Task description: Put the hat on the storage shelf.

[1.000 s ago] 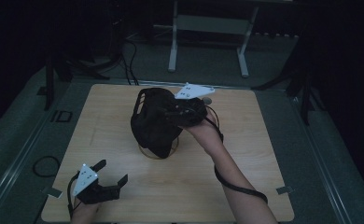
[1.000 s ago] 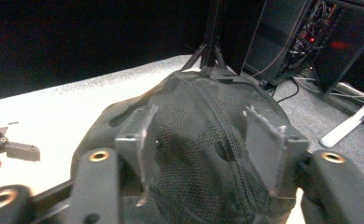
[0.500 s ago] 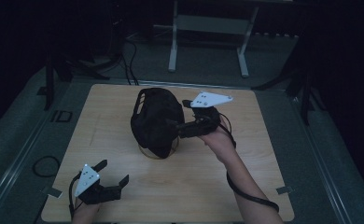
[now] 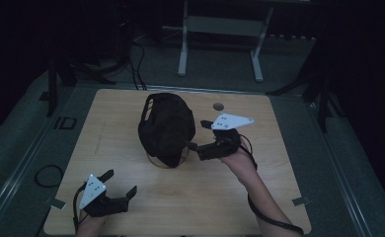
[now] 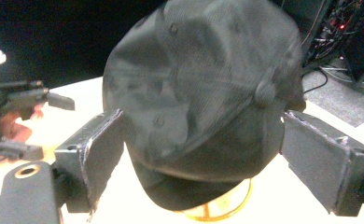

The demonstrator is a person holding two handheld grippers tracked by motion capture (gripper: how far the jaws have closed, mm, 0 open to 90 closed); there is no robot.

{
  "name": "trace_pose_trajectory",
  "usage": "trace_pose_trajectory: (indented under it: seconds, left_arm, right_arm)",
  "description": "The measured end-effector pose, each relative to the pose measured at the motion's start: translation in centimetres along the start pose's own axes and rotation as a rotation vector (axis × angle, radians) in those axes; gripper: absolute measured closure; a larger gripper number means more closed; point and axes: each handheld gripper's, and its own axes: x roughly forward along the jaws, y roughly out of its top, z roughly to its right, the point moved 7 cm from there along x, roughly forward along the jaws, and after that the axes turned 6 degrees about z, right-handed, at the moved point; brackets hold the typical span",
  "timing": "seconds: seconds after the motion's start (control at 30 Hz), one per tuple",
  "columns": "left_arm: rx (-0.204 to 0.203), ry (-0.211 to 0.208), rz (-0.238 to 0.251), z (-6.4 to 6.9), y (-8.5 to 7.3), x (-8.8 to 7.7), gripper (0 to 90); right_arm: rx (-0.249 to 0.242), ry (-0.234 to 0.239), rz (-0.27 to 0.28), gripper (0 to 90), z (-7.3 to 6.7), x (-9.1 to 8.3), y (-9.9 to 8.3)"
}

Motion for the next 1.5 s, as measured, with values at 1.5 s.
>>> trace_pose_trajectory:
  seconds: [1.5]
  left_arm:
    - [0.011,-0.040,-0.021,0.4,-0.6,0.3,1.4]
  right_arm:
    - [0.042,0.097,-0.113,14.0,-3.0,-2.1,-13.8]
